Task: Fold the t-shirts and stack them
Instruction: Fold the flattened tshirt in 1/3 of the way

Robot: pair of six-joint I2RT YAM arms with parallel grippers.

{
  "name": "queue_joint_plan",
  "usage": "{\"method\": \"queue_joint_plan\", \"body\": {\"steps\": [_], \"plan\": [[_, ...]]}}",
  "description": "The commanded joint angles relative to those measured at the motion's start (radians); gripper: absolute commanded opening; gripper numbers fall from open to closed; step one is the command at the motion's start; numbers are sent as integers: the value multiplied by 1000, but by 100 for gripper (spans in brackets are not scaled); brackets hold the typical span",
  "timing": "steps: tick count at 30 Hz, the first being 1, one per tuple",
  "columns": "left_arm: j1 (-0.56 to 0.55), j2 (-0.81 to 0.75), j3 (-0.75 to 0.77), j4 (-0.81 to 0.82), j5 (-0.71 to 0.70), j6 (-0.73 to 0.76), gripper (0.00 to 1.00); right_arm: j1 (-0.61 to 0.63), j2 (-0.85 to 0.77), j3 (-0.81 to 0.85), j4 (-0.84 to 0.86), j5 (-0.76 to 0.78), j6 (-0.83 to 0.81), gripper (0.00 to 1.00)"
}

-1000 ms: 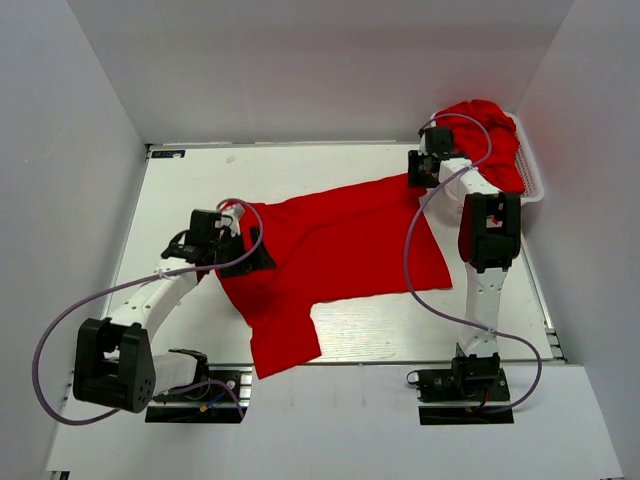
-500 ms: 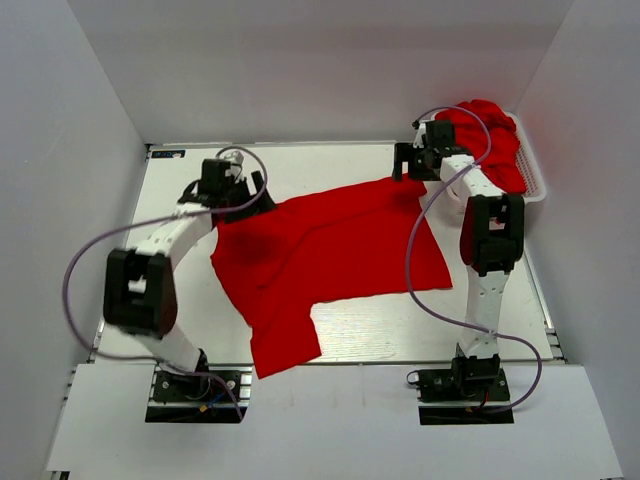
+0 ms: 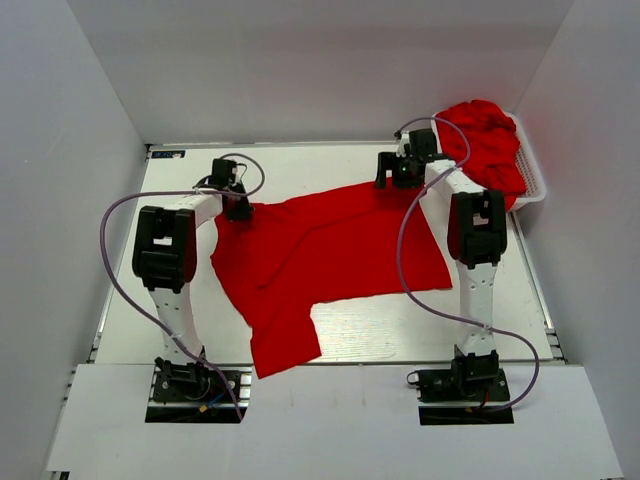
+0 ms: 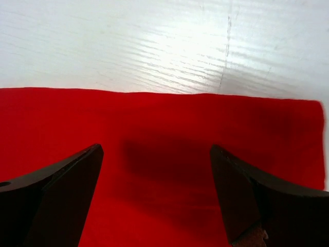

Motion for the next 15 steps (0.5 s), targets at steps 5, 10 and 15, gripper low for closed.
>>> {"method": "queue_joint_plan", "body": {"steps": [5, 10, 15], "plan": [[55, 144, 105, -53, -37, -1, 0, -13, 73, 41, 63, 27, 102, 90], [99, 165, 140, -53, -112, -1, 0, -19, 90, 38, 74, 114, 165, 90], [138, 260, 295, -94, -109, 9, 0, -24, 111, 45, 88, 137, 199, 90]]}}
